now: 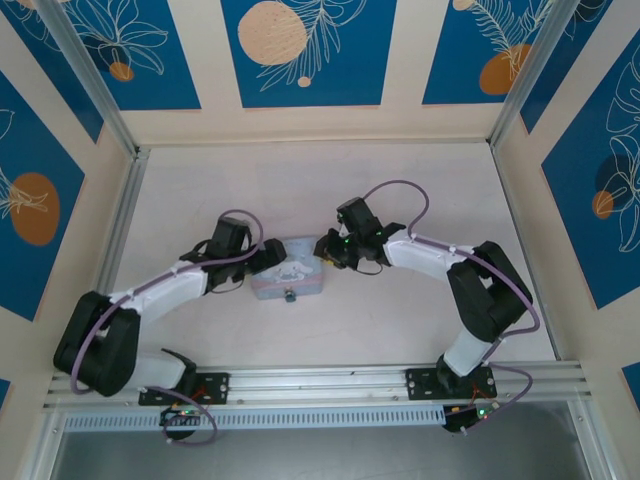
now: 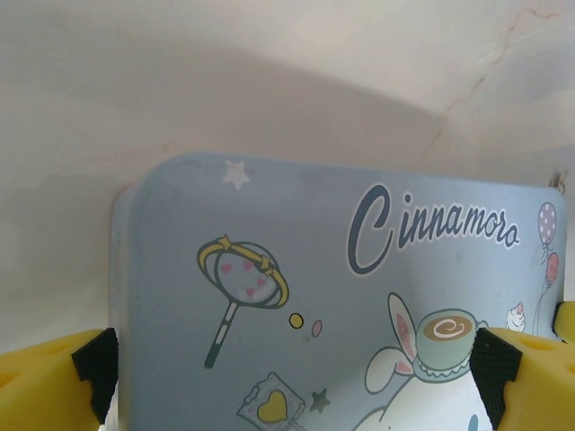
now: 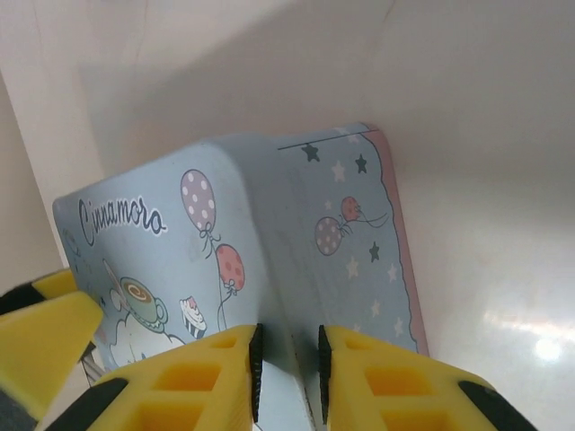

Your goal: Unlock a padlock with a key

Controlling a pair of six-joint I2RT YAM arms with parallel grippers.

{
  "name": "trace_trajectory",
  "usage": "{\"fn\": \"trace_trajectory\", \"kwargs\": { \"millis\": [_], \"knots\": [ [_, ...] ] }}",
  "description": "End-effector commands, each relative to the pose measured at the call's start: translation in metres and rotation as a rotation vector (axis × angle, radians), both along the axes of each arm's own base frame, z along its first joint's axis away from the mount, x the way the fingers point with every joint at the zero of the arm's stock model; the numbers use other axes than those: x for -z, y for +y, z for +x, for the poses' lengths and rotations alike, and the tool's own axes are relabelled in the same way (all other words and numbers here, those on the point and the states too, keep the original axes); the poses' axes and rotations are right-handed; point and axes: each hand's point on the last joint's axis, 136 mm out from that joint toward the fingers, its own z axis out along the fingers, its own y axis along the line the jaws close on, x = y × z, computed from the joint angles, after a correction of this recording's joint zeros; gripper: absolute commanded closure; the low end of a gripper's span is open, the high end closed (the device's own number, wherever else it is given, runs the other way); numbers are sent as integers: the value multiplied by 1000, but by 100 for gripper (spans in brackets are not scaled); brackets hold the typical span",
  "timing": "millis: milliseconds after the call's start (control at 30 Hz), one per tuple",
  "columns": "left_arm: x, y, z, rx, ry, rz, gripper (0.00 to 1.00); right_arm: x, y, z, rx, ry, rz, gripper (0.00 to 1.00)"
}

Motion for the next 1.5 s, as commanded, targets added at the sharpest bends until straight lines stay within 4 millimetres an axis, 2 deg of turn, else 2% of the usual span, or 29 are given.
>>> {"fn": "trace_trajectory", "kwargs": {
  "millis": [0,267,367,433,533,600,700,767,967,1067,1200,1467],
  "knots": [
    [-27,-35,29,41,-90,-79,0,-10,3,21,28,4,41,74],
    [-24,-66,62,78,-85,-81,0,-5,-18,53,121,12,30,71],
    [-19,-74,66,91,-72,-81,0,-3,-25,60,144,15,33,67],
    [-17,-75,66,94,-69,-76,0,-3,-29,63,154,13,36,61],
    [-15,-70,66,89,-73,-48,0,-13,-38,66,166,-17,59,49],
    [-18,-65,65,90,-86,-20,0,-24,-52,64,185,-49,58,43],
    [-26,-53,66,82,-108,22,0,-39,-78,62,217,-95,21,40],
    [-30,-43,66,67,-114,39,0,-40,-97,61,239,-97,-11,39],
    [-52,-6,60,-1,-150,91,0,-13,-160,59,354,12,-181,45],
    [-67,7,50,-21,-180,112,0,3,-181,58,397,71,-292,50],
    [-80,16,36,-36,-201,108,0,19,-186,61,421,138,-356,53],
    [-90,21,22,-48,-225,68,0,42,-186,65,474,238,-434,55]
  ]
}}
